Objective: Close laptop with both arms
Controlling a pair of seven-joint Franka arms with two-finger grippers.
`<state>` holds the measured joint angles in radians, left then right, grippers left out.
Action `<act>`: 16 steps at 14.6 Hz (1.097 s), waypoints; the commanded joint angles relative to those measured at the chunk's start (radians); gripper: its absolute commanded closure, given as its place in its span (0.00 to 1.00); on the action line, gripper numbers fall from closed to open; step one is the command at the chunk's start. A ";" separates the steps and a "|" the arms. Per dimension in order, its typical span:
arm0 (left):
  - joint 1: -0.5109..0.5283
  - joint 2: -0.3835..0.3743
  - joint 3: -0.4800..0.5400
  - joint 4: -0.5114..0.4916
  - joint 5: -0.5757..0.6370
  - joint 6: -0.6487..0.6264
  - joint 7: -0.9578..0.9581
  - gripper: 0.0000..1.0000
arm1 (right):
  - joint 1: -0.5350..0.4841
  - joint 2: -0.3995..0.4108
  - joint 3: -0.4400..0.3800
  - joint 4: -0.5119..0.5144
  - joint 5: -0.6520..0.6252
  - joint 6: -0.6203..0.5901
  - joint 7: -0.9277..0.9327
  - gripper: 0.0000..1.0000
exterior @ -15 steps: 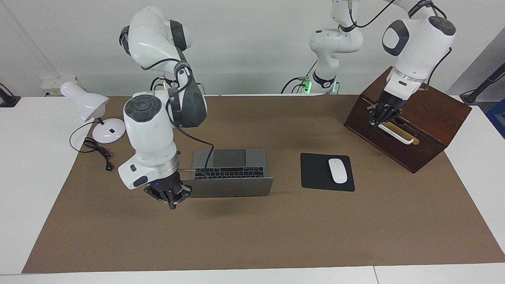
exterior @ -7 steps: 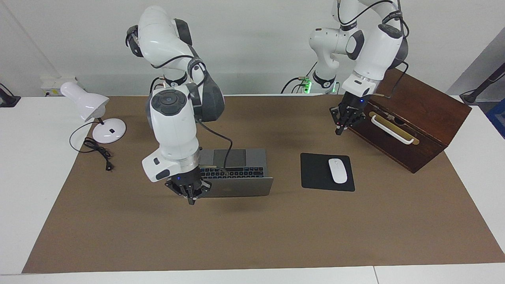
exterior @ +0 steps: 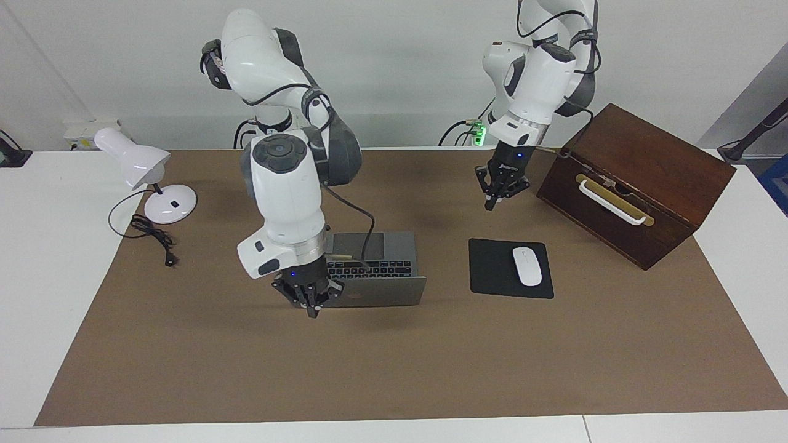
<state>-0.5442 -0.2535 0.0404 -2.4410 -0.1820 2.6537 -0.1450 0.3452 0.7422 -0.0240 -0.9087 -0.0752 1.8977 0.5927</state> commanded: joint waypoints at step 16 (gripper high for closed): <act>-0.293 0.238 0.018 -0.092 -0.014 0.532 0.010 1.00 | -0.002 0.002 0.052 -0.002 0.000 0.041 -0.059 1.00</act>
<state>-0.8080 -0.0487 0.0415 -2.5338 -0.1819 3.1296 -0.1546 0.3504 0.7434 0.0178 -0.9092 -0.0752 1.9407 0.5560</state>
